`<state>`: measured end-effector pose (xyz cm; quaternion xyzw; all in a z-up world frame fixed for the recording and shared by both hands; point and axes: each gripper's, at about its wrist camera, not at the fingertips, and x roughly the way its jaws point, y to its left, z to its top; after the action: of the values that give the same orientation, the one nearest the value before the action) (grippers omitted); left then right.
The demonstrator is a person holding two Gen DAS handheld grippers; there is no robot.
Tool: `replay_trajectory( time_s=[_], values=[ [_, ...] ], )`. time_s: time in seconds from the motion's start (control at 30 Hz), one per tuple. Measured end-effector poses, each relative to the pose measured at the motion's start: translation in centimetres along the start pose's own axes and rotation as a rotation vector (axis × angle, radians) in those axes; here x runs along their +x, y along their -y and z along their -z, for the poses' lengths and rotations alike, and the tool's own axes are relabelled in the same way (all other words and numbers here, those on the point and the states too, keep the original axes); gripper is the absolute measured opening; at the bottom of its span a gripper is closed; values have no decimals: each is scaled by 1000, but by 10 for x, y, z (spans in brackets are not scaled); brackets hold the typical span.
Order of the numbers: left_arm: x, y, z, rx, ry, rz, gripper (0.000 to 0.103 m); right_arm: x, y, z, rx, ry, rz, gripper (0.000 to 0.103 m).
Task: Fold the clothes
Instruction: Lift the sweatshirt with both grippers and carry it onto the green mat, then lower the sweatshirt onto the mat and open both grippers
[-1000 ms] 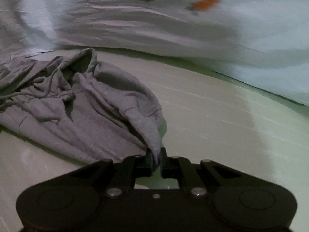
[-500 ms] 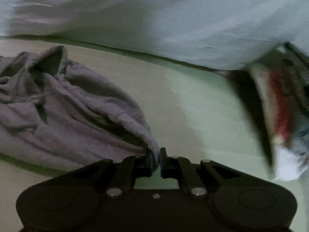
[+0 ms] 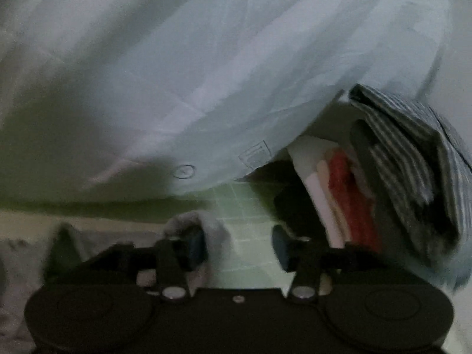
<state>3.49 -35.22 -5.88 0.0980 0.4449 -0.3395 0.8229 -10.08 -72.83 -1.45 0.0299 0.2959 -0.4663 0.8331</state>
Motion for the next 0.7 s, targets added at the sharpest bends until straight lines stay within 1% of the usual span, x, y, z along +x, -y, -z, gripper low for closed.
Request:
replay_trajectory(
  time_s=[0.07, 0.13, 0.2, 0.27, 0.33, 0.43, 0.5, 0.53, 0.6, 0.63, 0.67, 0.7],
  values=[
    [0, -32, -12, 3, 28, -52, 4, -15, -15, 7, 57, -16, -24, 56],
    [0, -71, -22, -12, 47, -108, 4, -34, -31, 18, 103, -38, -18, 66],
    [-3, -112, -29, -41, 57, -143, 4, -55, -46, 32, 153, -70, -9, 71],
    [-3, -153, -33, -71, 63, -167, 5, -71, -60, 50, 192, -122, -31, 72],
    [-1, -184, -35, -78, 66, -198, 5, -86, -76, 68, 222, -180, -44, 73],
    [-1, -229, -32, -115, 53, -215, 5, -107, -99, 96, 296, -275, -72, 76],
    [-2, -252, -26, -172, 40, -188, 5, -116, -114, 111, 396, -350, -135, 76],
    [-2, -263, -23, -202, 34, -173, 5, -120, -121, 118, 433, -376, -157, 76],
    [-5, -279, -14, -224, 31, -163, 5, -123, -135, 122, 474, -408, -193, 76],
    [-8, -283, -9, -226, 34, -165, 5, -122, -141, 120, 467, -406, -218, 72],
    [-11, -287, -4, -226, 38, -168, 5, -121, -147, 118, 460, -403, -244, 65],
    [-13, -292, 0, -230, 42, -170, 5, -120, -153, 116, 453, -400, -270, 44]
  ],
)
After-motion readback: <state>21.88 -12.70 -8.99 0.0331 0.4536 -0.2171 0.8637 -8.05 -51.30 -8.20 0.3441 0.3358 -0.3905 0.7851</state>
